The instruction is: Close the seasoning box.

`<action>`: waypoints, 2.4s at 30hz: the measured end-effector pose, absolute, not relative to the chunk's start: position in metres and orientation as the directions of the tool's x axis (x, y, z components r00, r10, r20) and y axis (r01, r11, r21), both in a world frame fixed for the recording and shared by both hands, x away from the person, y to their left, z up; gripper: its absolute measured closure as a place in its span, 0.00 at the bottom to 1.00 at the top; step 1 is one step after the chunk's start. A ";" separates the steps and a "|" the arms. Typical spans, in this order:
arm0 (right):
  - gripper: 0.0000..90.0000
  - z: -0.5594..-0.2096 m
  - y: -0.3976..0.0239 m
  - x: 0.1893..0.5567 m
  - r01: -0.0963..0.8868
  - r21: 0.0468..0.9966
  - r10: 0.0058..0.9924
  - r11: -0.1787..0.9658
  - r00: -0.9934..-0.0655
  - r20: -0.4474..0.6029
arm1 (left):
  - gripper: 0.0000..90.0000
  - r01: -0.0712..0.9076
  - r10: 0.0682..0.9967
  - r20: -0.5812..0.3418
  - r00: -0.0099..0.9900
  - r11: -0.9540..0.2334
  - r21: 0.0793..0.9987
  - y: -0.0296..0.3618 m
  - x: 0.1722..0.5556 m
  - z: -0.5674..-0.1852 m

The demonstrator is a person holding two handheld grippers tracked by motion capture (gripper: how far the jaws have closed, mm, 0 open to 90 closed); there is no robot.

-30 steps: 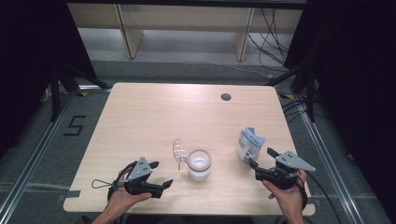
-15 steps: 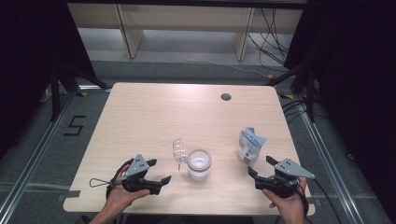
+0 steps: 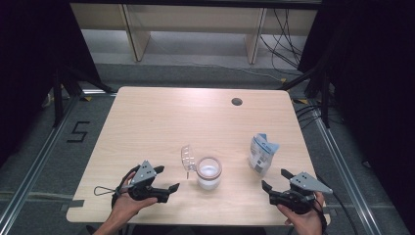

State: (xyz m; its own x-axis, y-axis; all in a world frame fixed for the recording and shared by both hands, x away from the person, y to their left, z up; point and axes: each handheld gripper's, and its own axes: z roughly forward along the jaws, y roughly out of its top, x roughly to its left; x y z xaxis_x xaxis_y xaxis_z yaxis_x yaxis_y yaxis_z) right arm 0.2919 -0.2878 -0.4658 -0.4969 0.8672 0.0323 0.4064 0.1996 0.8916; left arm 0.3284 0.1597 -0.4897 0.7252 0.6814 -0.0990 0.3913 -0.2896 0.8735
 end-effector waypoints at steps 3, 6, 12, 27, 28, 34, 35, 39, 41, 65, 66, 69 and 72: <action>0.21 -0.467 -0.290 0.291 0.408 0.891 0.871 0.199 -0.490 0.030 | 0.18 0.407 0.685 -0.123 0.718 -0.271 0.872 0.160 0.331 -0.490; 0.21 -0.468 -0.291 0.290 0.419 0.887 0.871 0.195 -0.489 0.039 | 0.18 0.411 0.689 -0.137 0.712 -0.250 0.877 0.160 0.334 -0.489; 0.21 -0.468 -0.290 0.290 0.429 0.882 0.873 0.196 -0.486 0.042 | 0.25 0.401 0.703 -0.132 0.699 -0.232 0.886 0.161 0.337 -0.482; 0.23 -0.467 -0.288 0.290 0.431 0.880 0.871 0.201 -0.490 0.041 | 0.76 0.327 0.687 -0.122 0.717 -0.177 0.928 0.154 0.342 -0.461; 0.23 -0.467 -0.288 0.290 0.432 0.879 0.869 0.201 -0.493 0.044 | 0.79 0.324 0.685 -0.118 0.719 -0.179 0.929 0.154 0.342 -0.459; 0.23 -0.467 -0.287 0.291 0.427 0.879 0.864 0.213 -0.502 0.034 | 0.92 0.280 0.654 -0.088 0.751 -0.194 0.940 0.146 0.339 -0.449; 0.23 -0.468 -0.288 0.292 0.424 0.881 0.864 0.209 -0.502 0.036 | 0.93 0.279 0.650 -0.088 0.755 -0.197 0.940 0.145 0.340 -0.448; 0.23 -0.467 -0.287 0.291 0.428 0.880 0.865 0.206 -0.501 0.041 | 0.95 0.273 0.641 -0.083 0.763 -0.203 0.940 0.139 0.339 -0.447; 0.23 -0.468 -0.287 0.292 0.426 0.881 0.863 0.205 -0.504 0.043 | 0.96 0.275 0.636 -0.087 0.766 -0.203 0.940 0.137 0.339 -0.447; 0.24 -0.466 -0.287 0.291 0.423 0.882 0.865 0.210 -0.500 0.034 | 0.97 0.265 0.608 -0.070 0.791 -0.238 0.934 0.118 0.342 -0.446; 0.24 -0.466 -0.287 0.291 0.423 0.882 0.865 0.208 -0.500 0.035 | 0.97 0.265 0.607 -0.071 0.791 -0.237 0.934 0.118 0.342 -0.446; 0.24 -0.466 -0.287 0.291 0.425 0.880 0.865 0.211 -0.500 0.034 | 0.97 0.266 0.602 -0.071 0.795 -0.242 0.933 0.117 0.341 -0.446; 0.24 -0.466 -0.287 0.291 0.425 0.880 0.865 0.210 -0.500 0.034 | 0.96 0.274 0.603 -0.078 0.794 -0.241 0.931 0.118 0.340 -0.446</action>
